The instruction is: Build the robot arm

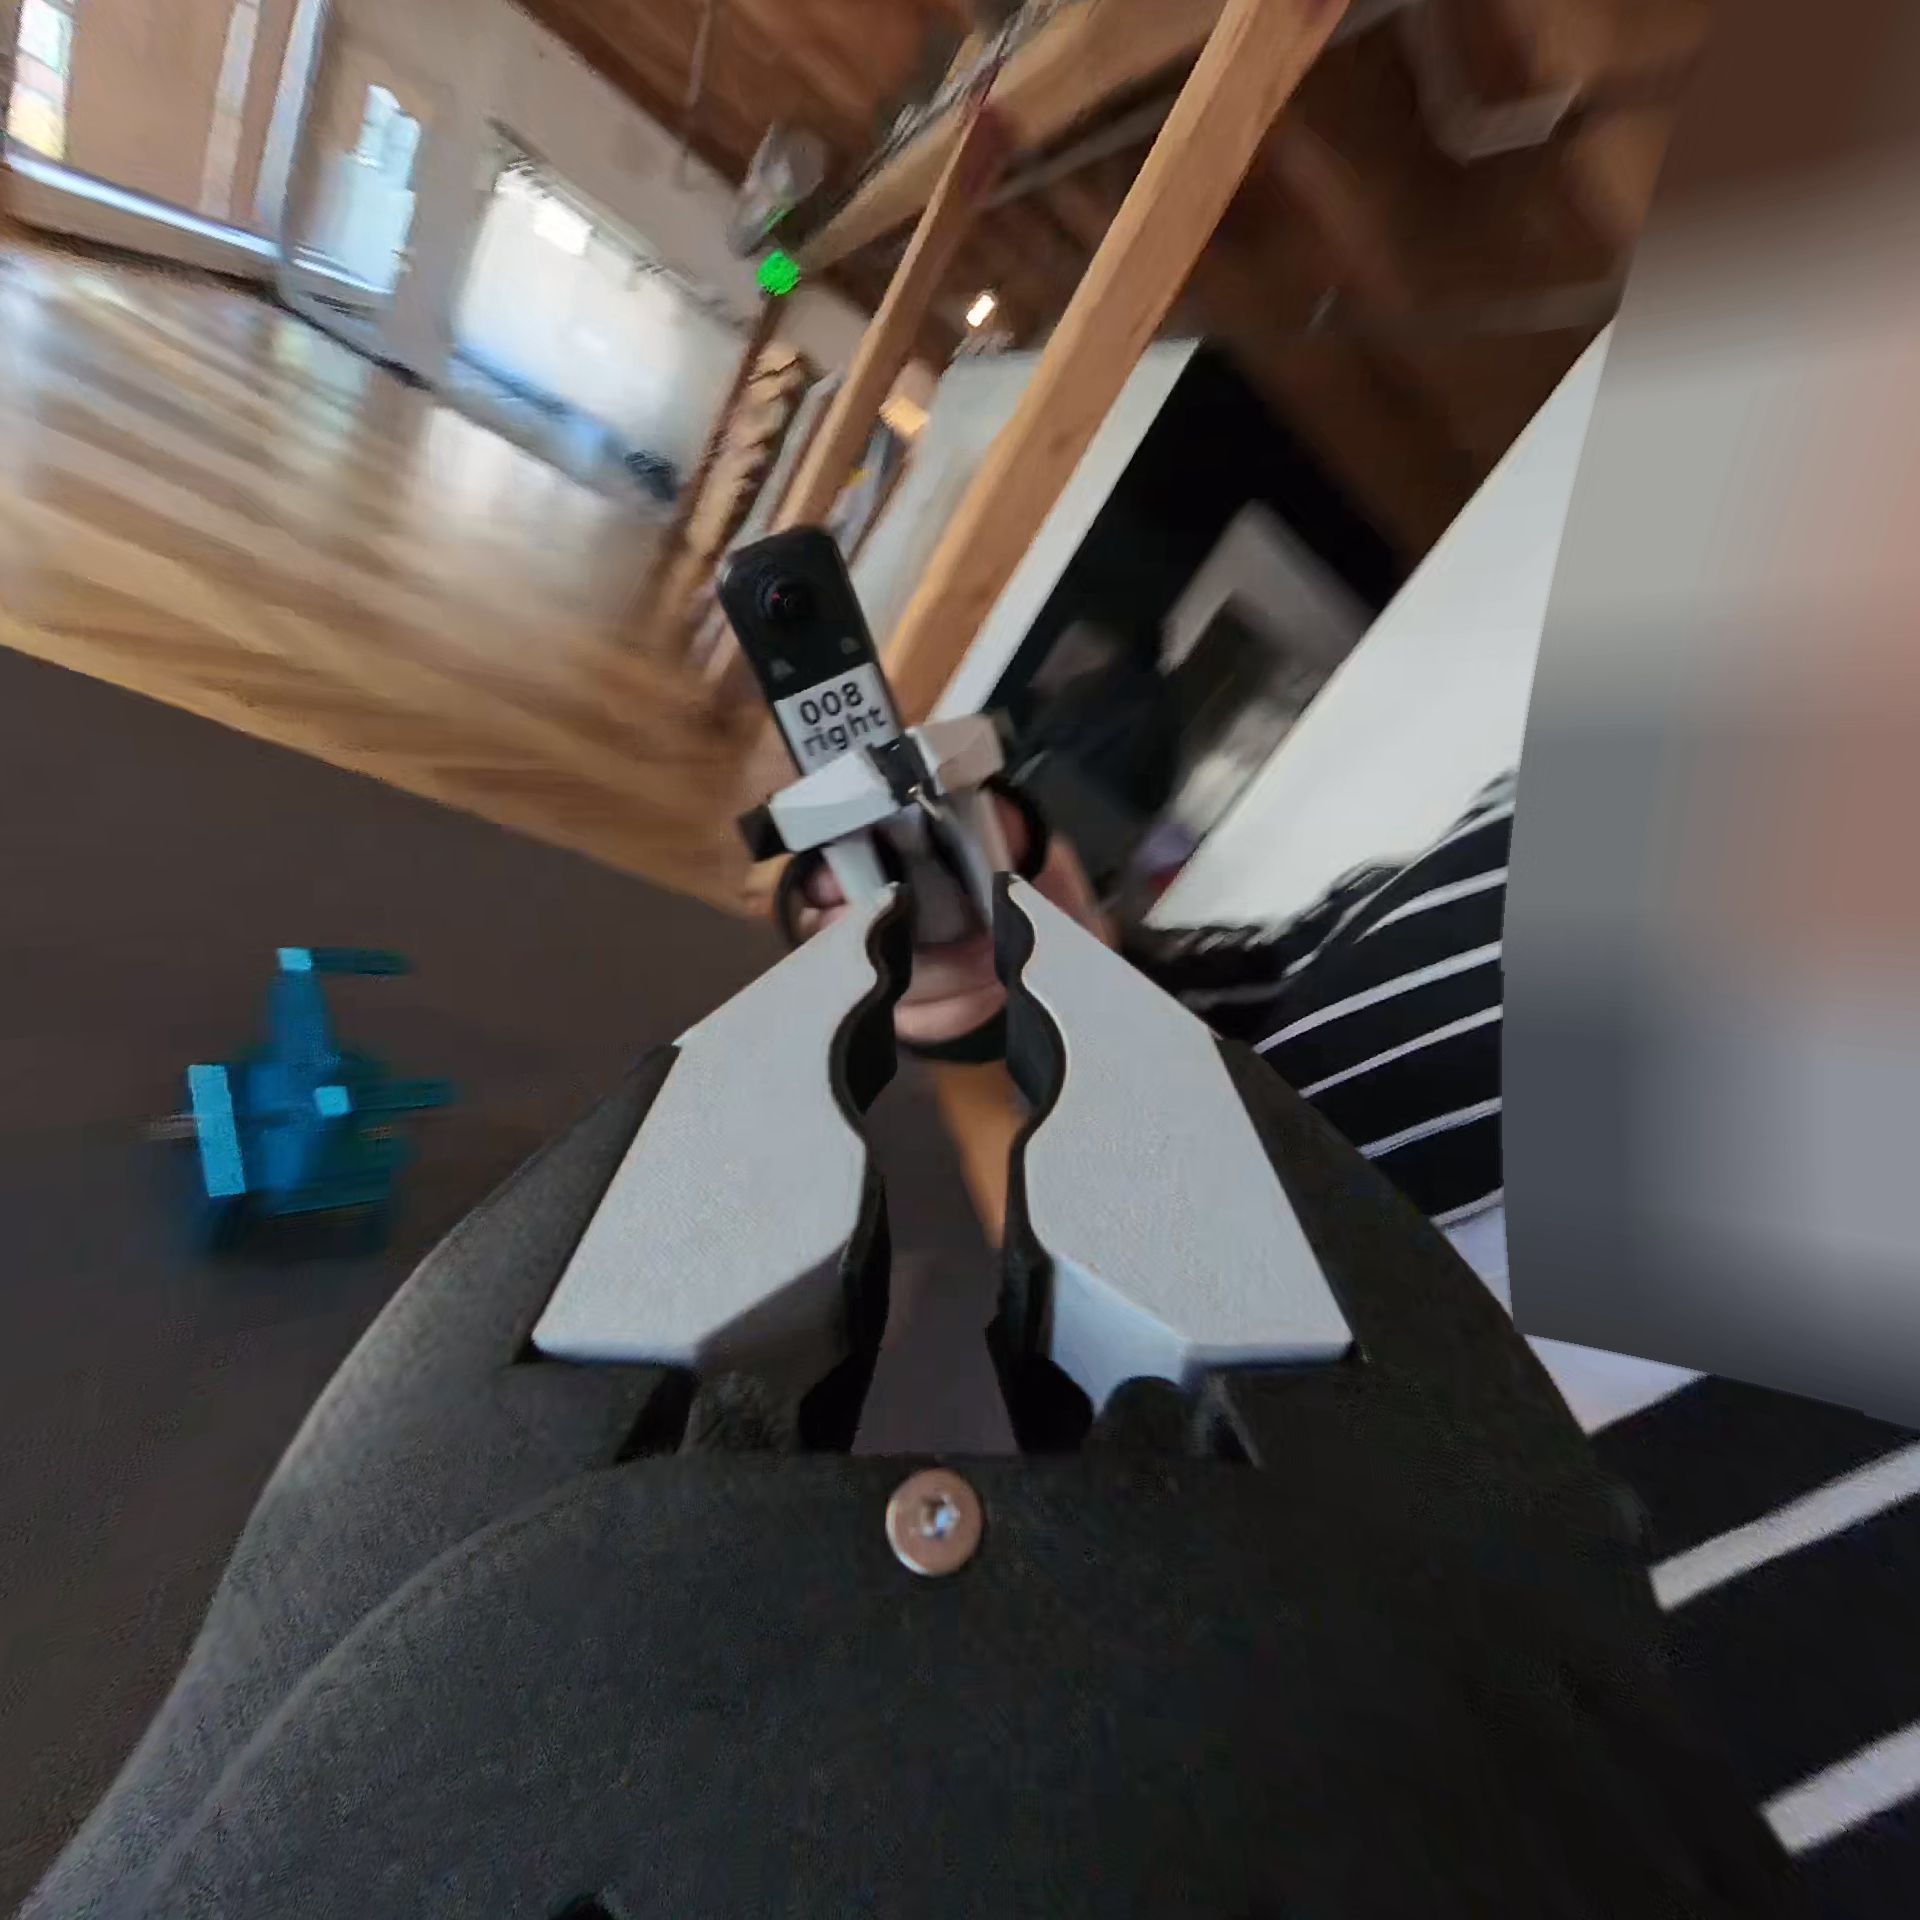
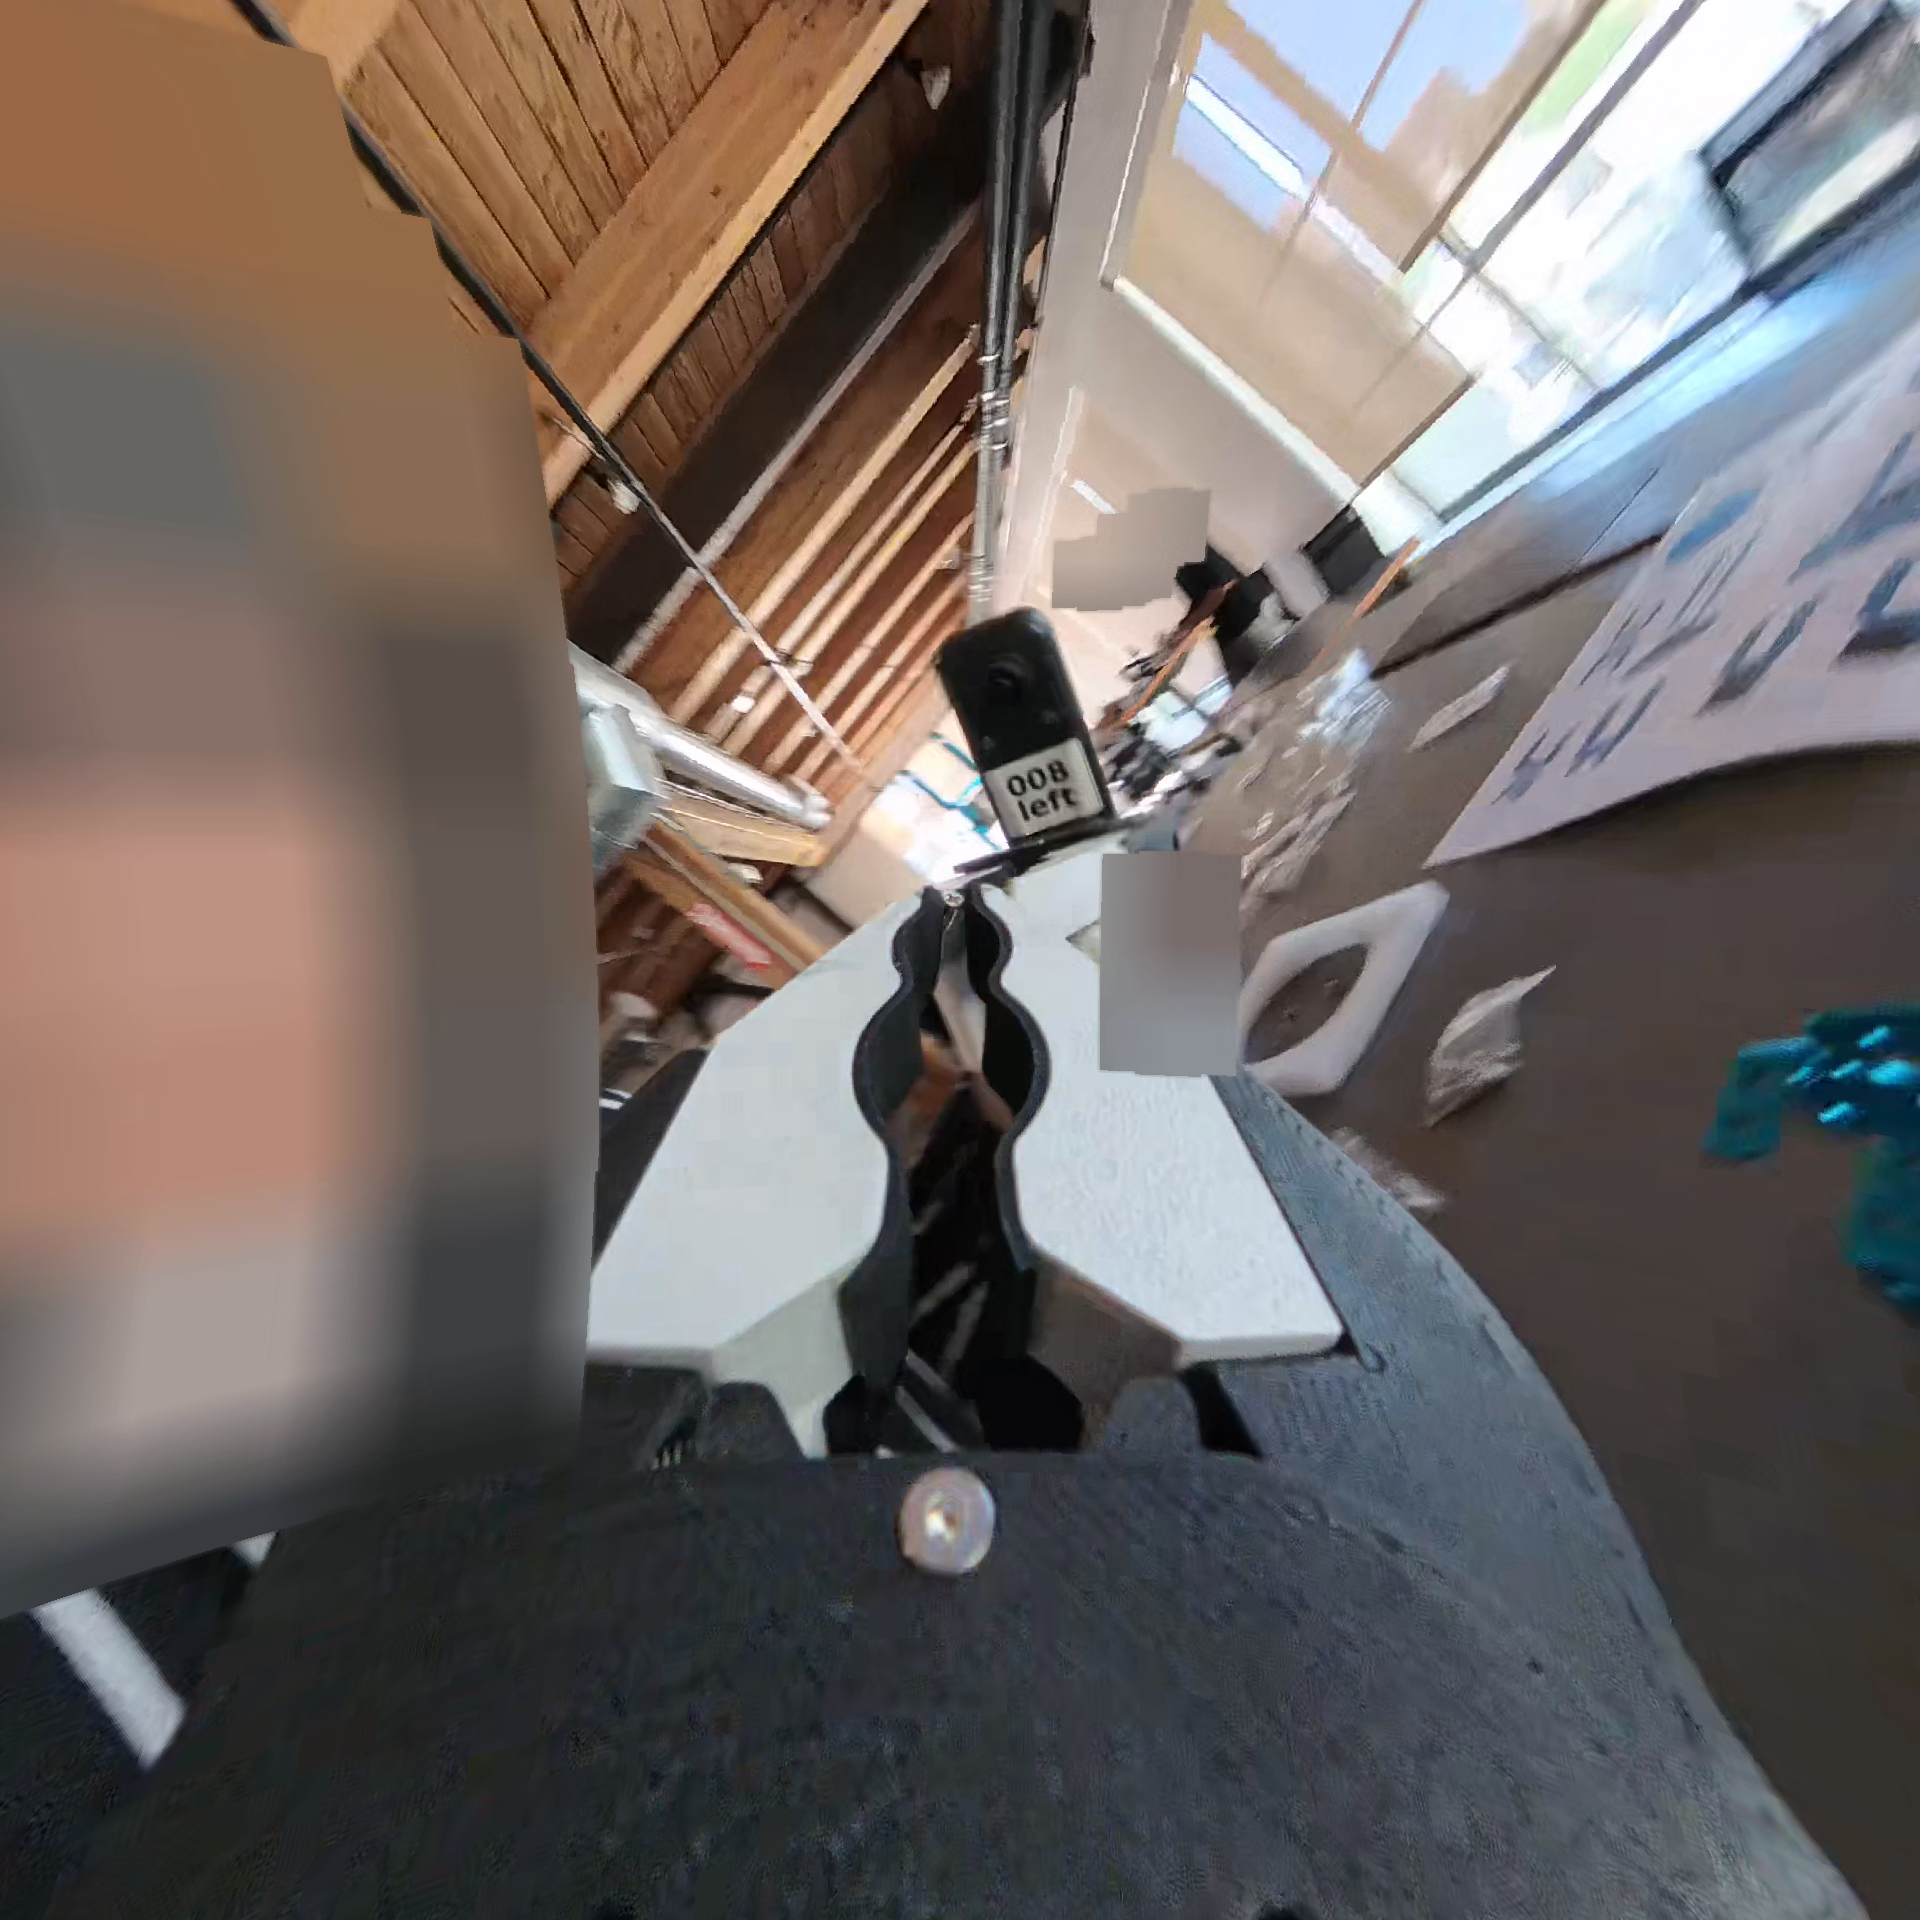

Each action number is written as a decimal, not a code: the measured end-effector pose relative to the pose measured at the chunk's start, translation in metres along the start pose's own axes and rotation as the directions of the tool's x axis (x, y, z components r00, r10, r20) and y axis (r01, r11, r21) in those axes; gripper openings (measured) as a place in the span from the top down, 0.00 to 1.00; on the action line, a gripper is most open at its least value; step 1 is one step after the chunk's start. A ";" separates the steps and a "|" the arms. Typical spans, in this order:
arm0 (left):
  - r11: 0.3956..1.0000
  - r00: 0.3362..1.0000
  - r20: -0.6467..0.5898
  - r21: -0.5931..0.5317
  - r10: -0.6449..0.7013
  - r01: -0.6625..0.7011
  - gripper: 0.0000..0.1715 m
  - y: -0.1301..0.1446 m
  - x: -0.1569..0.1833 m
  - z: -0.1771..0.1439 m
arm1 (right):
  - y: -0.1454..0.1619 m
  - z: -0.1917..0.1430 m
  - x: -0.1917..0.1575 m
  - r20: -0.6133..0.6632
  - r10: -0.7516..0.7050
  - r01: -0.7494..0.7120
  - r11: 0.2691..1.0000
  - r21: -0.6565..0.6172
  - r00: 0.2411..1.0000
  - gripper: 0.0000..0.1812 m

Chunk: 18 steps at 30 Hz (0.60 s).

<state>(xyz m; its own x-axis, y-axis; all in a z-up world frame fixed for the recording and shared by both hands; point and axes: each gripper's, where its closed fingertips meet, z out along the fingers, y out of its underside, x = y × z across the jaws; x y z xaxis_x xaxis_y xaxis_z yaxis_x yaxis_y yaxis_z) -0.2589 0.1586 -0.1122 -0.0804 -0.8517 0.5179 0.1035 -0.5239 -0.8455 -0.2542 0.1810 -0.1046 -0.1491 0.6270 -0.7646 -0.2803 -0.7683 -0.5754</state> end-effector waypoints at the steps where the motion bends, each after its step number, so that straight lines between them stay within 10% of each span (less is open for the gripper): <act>1: 0.994 0.993 -0.060 0.043 -0.098 0.100 0.93 -0.005 0.002 0.000 | -0.003 -0.001 -0.002 -0.034 -0.089 0.089 0.996 0.005 0.995 0.99; 6: 0.971 0.966 -0.132 0.054 -0.224 0.232 0.85 -0.001 0.004 0.014 | 0.003 0.002 -0.014 -0.113 -0.423 0.414 0.905 -0.094 0.899 0.99; 18: 0.944 0.939 -0.241 0.160 -0.246 0.288 0.95 -0.017 0.010 0.009 | 0.004 0.006 -0.022 -0.091 -0.488 0.482 0.872 -0.084 0.868 0.98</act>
<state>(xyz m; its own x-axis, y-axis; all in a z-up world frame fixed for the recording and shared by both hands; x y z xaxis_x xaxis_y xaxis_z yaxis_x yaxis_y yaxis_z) -0.2527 0.1583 -0.0917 -0.3402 -0.6673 0.6626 0.2331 -0.7425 -0.6280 -0.2574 0.1653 -0.0886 0.0939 0.9077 -0.4090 -0.2365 -0.3787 -0.8948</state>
